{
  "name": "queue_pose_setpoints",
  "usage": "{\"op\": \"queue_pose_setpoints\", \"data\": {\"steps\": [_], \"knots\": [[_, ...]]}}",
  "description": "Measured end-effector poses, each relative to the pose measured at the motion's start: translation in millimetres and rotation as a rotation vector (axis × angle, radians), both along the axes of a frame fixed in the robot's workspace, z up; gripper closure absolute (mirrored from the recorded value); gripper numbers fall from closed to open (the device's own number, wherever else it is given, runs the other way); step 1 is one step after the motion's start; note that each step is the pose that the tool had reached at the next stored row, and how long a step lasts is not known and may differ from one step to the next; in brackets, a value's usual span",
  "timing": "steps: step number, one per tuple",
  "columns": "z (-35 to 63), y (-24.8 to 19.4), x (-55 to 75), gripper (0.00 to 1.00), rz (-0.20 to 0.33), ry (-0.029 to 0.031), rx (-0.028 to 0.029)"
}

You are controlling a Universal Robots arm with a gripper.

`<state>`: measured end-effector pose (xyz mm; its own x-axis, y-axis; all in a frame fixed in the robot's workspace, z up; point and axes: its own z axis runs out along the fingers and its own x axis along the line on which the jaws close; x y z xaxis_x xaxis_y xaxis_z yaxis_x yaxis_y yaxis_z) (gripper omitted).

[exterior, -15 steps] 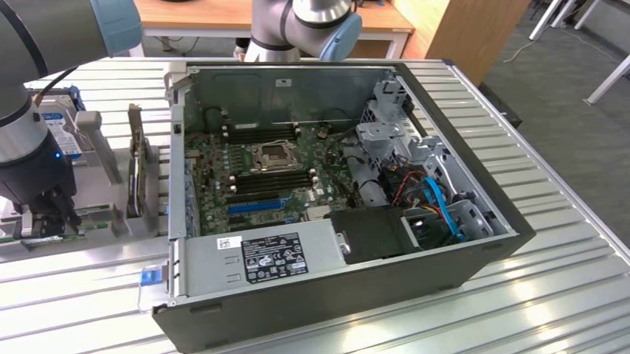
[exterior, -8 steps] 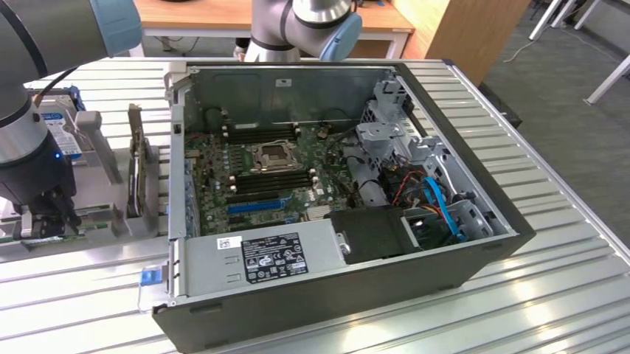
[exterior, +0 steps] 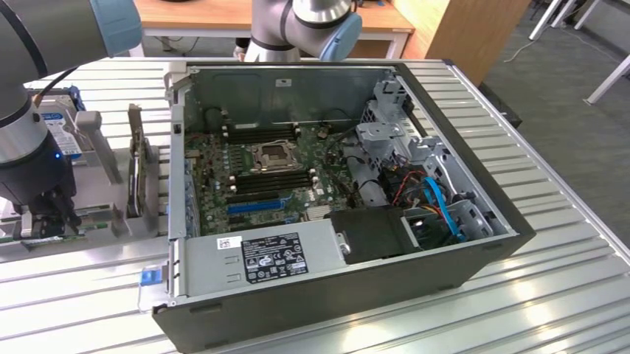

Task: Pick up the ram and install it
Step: 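Pick up the ram and move it above insertion slot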

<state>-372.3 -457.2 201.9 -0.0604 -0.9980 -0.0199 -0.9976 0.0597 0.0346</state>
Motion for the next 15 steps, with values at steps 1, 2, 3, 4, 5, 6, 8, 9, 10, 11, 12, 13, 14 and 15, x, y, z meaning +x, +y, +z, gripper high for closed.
{"op": "queue_pose_setpoints", "data": {"steps": [1,2,3,4,5,6,8,9,10,11,12,13,14,15], "knots": [[0.0,0.0,0.0,0.79,0.0,0.0,-0.0001],[0.0,0.0,0.0,0.86,0.0,0.0,-0.0001],[0.0,0.0,0.0,0.86,0.0,0.0001,0.0],[0.0,0.0,0.0,0.86,0.0,0.0,0.0],[0.0,0.0,0.0,0.86,0.0,0.0,0.0],[0.0,0.0,0.0,0.86,0.0,0.0,-0.0001],[0.0,0.0,0.0,0.86,0.0,0.0001,0.0],[0.0,0.0,0.0,0.86,0.0,0.0,0.0],[0.0,0.0,0.0,0.87,0.0,0.0,0.0001],[0.0,0.0,0.0,0.87,0.0,0.0001,0.0],[0.0,0.0,0.0,0.88,0.0,0.0,0.0],[0.0,0.0,0.0,0.88,0.0,0.0,0.0],[0.0,0.0,0.0,0.88,0.0,0.0,0.0],[0.0,0.0,0.0,0.88,0.0,0.0,0.0]]}}
